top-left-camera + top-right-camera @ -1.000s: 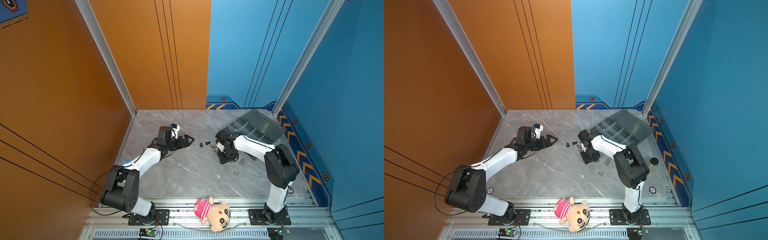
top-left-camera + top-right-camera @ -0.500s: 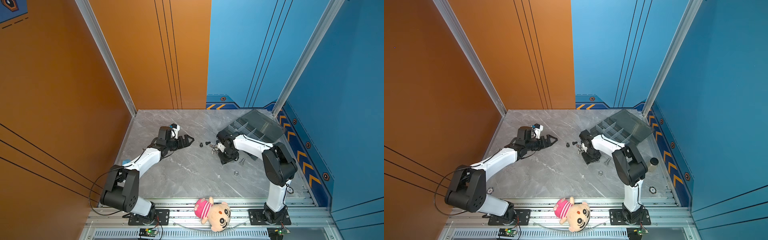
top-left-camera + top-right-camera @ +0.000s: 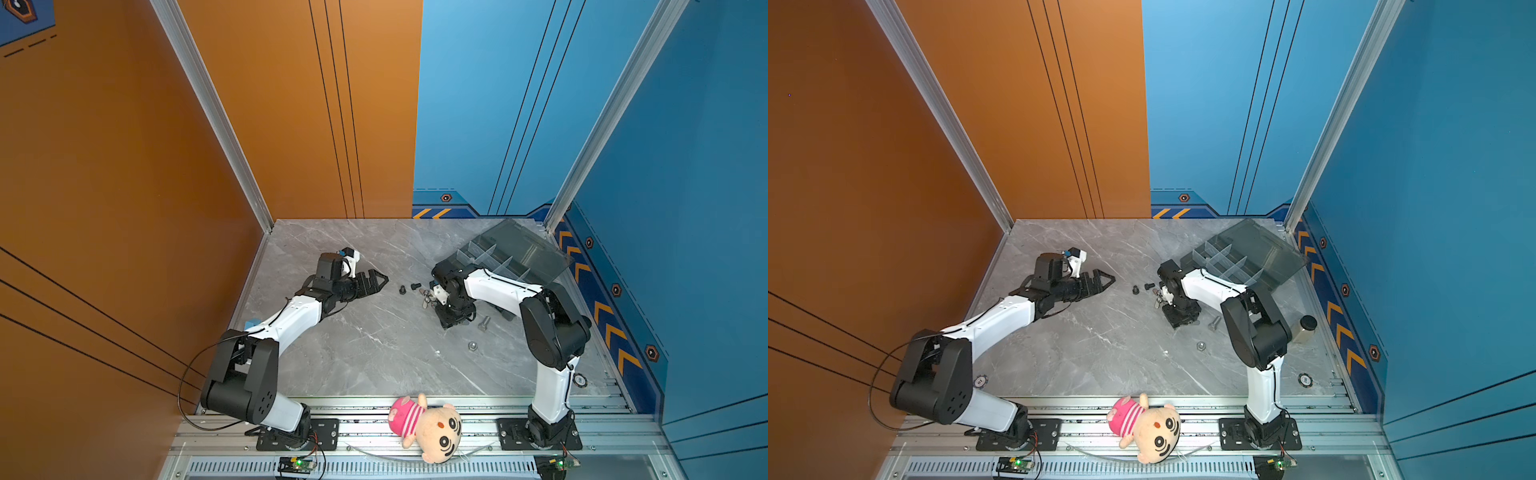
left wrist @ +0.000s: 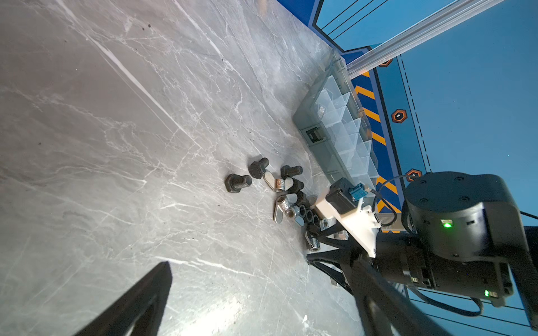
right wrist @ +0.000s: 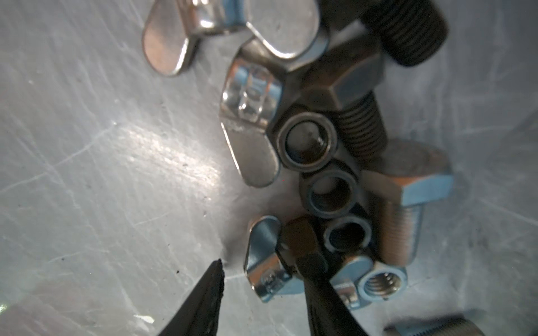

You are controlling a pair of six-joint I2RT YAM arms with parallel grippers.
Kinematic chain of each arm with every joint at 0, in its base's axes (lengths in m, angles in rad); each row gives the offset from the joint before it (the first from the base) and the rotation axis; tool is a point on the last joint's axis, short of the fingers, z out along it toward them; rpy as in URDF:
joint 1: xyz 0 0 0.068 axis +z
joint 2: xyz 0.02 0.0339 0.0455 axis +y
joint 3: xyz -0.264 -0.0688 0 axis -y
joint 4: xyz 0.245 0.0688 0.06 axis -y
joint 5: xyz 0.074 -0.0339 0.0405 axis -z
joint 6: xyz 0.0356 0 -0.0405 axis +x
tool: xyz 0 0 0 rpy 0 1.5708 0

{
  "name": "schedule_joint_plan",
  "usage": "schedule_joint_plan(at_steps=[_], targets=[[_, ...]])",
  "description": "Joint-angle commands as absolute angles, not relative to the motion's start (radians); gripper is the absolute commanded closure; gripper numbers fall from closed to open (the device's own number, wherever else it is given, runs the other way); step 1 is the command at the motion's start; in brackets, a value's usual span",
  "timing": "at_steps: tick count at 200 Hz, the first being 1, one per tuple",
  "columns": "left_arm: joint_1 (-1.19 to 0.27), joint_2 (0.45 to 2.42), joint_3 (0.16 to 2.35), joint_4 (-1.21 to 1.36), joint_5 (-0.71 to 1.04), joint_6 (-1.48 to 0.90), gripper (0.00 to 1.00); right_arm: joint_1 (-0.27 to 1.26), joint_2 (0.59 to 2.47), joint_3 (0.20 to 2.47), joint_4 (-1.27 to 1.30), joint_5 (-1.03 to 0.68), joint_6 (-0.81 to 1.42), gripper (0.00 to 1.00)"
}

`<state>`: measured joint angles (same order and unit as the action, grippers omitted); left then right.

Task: Sort the screws and nuts into containers
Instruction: 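Lower the right gripper onto another silver wing nut and close on it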

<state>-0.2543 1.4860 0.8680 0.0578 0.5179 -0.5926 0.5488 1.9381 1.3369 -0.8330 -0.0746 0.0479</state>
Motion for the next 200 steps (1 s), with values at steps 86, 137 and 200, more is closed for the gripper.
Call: schedule_joint_plan(at_steps=[86,137,200], targets=[[-0.247,1.497,0.865,0.046,0.527,-0.578,0.02,0.543,1.988,1.348,-0.811,-0.079,0.059,0.55],[-0.247,1.500,0.864,0.047,0.528,-0.577,0.02,0.544,1.997,1.348,-0.789,-0.048,0.111,0.56],[-0.247,1.505,0.863,0.048,0.529,-0.575,0.02,0.545,2.000,1.344,-0.782,-0.048,0.133,0.61]])
